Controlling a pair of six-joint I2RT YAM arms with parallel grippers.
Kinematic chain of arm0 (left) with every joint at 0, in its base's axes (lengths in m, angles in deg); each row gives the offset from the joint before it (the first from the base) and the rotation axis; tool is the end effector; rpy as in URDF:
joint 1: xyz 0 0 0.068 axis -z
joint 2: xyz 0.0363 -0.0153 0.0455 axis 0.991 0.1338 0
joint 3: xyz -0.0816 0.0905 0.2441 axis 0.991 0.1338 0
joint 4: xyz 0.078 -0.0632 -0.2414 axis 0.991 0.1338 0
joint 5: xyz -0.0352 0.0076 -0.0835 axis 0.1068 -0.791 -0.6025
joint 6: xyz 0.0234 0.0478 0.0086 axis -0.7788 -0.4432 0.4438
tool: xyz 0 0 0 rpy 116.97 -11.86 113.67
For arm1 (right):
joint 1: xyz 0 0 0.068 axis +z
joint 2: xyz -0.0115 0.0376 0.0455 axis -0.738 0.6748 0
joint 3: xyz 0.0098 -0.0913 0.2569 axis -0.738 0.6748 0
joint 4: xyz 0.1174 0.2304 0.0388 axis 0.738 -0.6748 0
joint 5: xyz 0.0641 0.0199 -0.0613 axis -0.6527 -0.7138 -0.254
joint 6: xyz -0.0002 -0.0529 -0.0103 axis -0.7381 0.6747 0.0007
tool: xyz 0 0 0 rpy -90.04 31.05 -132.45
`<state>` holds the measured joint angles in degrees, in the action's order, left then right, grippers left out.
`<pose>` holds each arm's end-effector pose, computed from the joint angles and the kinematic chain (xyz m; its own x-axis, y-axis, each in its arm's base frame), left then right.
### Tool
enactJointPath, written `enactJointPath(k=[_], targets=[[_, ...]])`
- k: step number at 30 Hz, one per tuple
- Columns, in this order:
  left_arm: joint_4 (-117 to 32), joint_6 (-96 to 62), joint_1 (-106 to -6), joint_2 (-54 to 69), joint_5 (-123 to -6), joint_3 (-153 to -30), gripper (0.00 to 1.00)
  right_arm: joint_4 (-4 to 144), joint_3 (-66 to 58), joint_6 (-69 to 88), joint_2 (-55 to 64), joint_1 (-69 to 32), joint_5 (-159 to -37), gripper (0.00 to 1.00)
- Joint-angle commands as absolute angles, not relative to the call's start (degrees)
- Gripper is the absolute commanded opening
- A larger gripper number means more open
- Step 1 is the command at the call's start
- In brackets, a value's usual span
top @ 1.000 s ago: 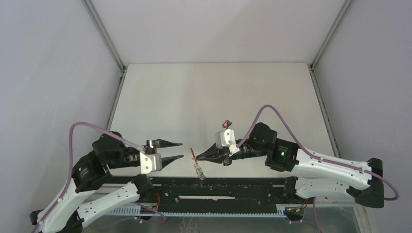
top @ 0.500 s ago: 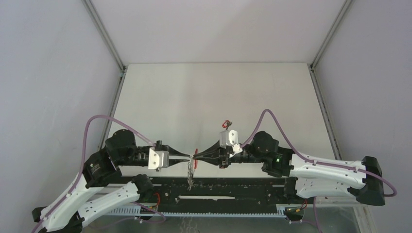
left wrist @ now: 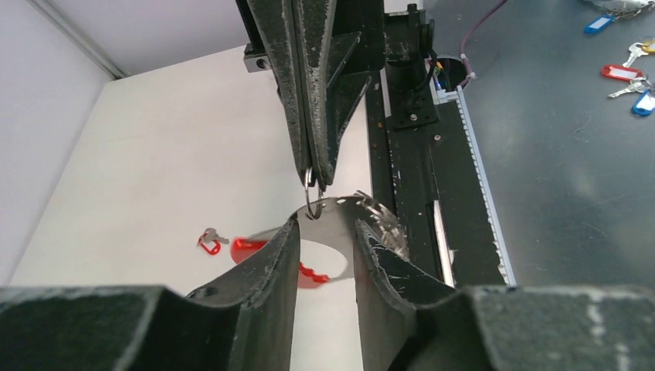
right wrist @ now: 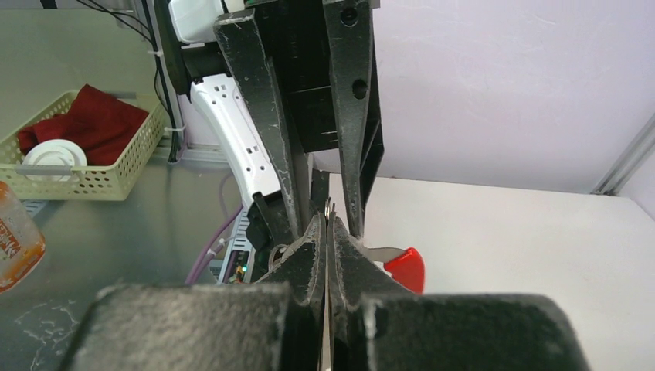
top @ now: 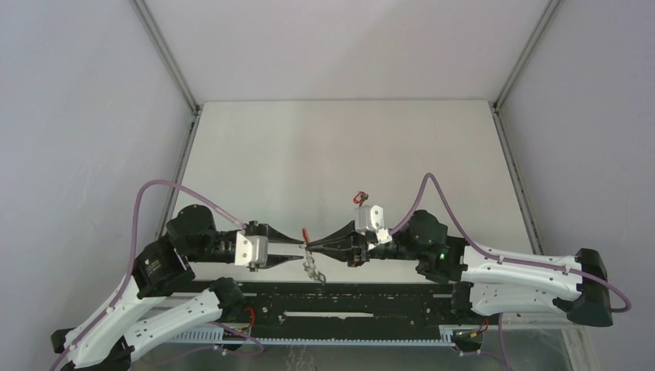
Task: Put the keys on the keyring
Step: Adjust the keyring.
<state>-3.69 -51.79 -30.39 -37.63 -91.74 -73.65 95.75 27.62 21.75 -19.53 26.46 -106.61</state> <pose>0.0396 -0.0839 0.3796 0.2652 0.1730 -0.9486 0.9636 -0.0134 0.2669 0.0548 0.2284 0.3618 0.1529 0.2057 -0.9666 -0.9881 0.0142 -0.1533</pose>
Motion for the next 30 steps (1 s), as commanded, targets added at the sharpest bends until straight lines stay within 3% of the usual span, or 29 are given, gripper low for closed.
enactJointPath(k=[1, 9, 18, 23, 27, 30], targets=[[-6.87, -49.32, -30.23, -36.66, -89.75, -72.94, 0.37, 100.78, 27.4, 20.56, -19.48, 27.15, -107.05, 0.0], [-8.41, -45.26, -30.37, -37.09, -89.13, -72.58, 0.23, 101.29, 27.4, 20.17, -19.13, 27.23, -107.18, 0.0], [-9.06, -43.53, -30.38, -36.87, -91.43, -73.62, 0.19, 102.76, 28.17, 19.85, -18.08, 27.41, -106.61, 0.0], [-8.41, -46.08, -30.48, -37.22, -92.01, -72.98, 0.01, 102.9, 28.19, 19.81, -17.55, 27.65, -106.77, 0.0], [-6.01, -54.04, -30.49, -37.81, -90.4, -72.49, 0.0, 101.66, 28.21, 20.28, -17.92, 27.69, -106.77, 0.0], [-5.51, -61.51, -30.46, -38.25, -86.95, -72.51, 0.0, 98.71, 28.2, 21.77, -18.89, 27.68, -106.24, 0.15]])
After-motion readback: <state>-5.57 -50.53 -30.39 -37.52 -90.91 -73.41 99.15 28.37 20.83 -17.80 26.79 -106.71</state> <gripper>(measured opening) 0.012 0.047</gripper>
